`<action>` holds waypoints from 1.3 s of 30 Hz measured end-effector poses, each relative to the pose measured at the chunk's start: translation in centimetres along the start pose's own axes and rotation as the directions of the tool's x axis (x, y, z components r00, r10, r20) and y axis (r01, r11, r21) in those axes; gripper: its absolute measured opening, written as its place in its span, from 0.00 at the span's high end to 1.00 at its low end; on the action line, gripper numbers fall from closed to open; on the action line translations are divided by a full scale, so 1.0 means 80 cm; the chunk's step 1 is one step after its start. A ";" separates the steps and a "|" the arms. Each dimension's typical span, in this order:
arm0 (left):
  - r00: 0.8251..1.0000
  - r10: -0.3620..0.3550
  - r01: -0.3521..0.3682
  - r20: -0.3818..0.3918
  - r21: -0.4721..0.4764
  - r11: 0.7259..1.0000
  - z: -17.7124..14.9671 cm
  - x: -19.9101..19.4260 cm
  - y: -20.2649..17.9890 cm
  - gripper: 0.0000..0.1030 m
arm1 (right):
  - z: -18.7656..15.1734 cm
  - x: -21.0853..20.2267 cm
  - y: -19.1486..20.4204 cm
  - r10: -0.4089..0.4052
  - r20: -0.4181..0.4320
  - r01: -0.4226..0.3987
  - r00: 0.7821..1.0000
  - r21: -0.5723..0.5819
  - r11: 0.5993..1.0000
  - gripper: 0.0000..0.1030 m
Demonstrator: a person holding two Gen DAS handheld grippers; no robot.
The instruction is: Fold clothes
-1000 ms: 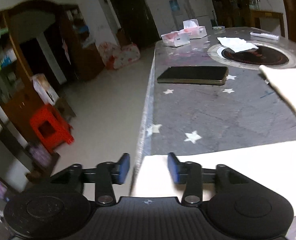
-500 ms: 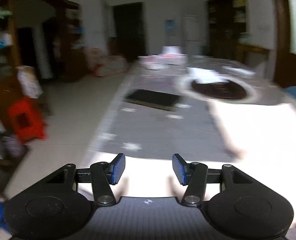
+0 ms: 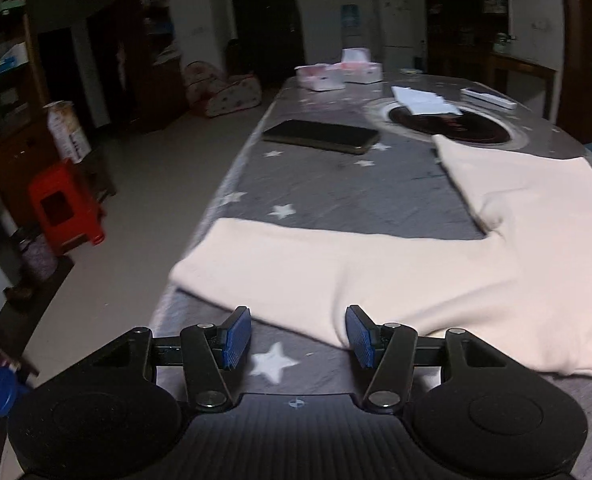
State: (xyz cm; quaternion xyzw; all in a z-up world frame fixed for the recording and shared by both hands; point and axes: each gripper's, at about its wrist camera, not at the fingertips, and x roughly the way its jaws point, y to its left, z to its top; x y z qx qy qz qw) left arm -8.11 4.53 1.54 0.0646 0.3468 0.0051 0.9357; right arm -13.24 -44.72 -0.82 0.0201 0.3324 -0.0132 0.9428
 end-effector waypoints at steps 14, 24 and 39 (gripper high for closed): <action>0.978 -0.205 0.199 0.028 0.141 0.970 -0.003 -0.015 -0.088 0.50 | 0.000 0.001 0.001 0.000 0.000 0.000 1.000 -0.004 1.000 0.00; 0.997 -0.082 0.079 0.017 0.138 0.987 -0.023 -0.050 -0.085 0.50 | 0.000 0.001 0.001 0.000 0.001 0.000 1.000 -0.004 1.000 0.00; 0.914 -0.401 0.405 -0.061 0.086 0.910 -0.023 -0.056 -0.117 0.56 | 0.000 0.000 0.001 0.001 0.003 -0.001 1.000 0.000 1.000 0.00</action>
